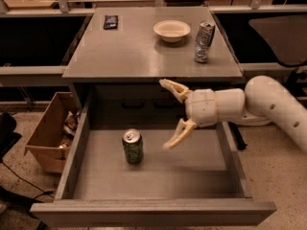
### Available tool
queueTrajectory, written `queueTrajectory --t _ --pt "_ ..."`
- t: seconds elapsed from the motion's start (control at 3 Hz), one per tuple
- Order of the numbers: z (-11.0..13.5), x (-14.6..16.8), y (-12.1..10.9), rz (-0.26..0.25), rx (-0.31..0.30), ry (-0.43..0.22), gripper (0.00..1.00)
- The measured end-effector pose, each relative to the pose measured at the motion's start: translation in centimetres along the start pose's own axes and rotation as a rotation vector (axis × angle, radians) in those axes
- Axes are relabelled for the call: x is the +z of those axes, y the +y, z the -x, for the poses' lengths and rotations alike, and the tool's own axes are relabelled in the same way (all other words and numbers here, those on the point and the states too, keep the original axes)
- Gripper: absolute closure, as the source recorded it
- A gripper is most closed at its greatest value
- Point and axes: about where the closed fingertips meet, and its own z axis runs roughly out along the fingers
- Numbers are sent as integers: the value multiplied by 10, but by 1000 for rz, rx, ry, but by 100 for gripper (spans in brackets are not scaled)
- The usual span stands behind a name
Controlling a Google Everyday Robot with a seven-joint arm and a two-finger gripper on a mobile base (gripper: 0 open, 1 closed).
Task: Place green can into top drawer
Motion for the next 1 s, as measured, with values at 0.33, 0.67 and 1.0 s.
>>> queueTrajectory --t 0.33,0.67,1.0 --pt "24 -67 16 -9 -36 141 0" --pt "27 -134 9 -165 -100 463 0" --pt "41 -168 -3 -250 -167 693 0"
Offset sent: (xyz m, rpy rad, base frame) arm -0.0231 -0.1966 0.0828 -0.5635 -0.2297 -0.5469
